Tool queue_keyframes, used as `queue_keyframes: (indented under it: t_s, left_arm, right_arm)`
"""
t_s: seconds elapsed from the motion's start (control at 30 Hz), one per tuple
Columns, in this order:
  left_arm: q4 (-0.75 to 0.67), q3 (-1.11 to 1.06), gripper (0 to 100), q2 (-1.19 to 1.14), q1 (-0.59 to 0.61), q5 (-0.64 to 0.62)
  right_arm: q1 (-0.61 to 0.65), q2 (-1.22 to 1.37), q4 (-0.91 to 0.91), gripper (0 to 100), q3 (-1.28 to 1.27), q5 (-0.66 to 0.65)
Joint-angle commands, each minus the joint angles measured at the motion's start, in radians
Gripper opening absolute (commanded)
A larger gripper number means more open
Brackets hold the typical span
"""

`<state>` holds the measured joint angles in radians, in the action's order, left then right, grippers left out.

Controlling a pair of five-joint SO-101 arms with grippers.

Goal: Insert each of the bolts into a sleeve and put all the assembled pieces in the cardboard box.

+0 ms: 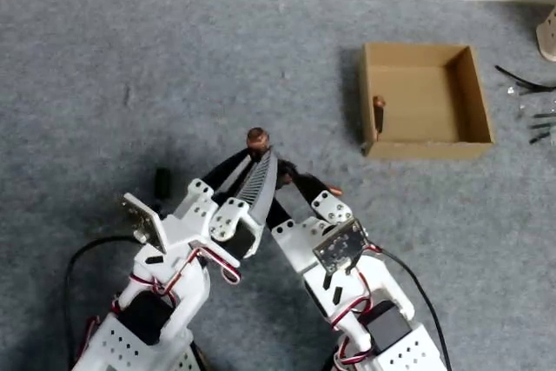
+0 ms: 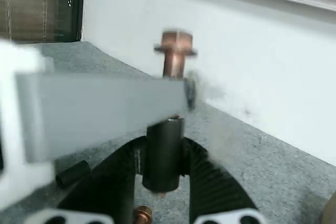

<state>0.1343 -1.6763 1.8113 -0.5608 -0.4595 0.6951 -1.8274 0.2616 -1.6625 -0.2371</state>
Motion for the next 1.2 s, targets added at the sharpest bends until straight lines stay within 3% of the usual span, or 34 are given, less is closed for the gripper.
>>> queue_keyframes:
  t_s: [0.0, 0.2, 0.5, 0.77, 0.9, 1.17]
  left_arm:
    - [0.002, -0.019, 0, 0.018, -0.045, -0.003]
    - [0.0, -0.016, 2, 0.018, -0.045, -0.002]
    - [0.037, -0.019, 35, 0.018, -0.044, -0.006]
    - [0.029, 0.019, 32, 0.018, 0.142, -0.021]
    - [0.029, 0.028, 31, 0.018, 0.176, -0.117]
    - [0.029, 0.024, 30, 0.018, 0.245, -0.12]
  right_arm:
    - [0.01, -0.015, -0.028, 0.5, 0.051, -0.009]
    - [-0.028, -0.015, -0.027, 0.5, 0.045, -0.009]
    - [-0.073, -0.015, -0.027, 0.5, 0.045, -0.009]
    - [-0.093, -0.015, -0.024, 0.5, 0.03, -0.008]
    - [-0.093, -0.015, -0.028, 0.5, 0.018, -0.008]
    - [-0.094, -0.015, -0.028, 0.5, 0.015, -0.008]
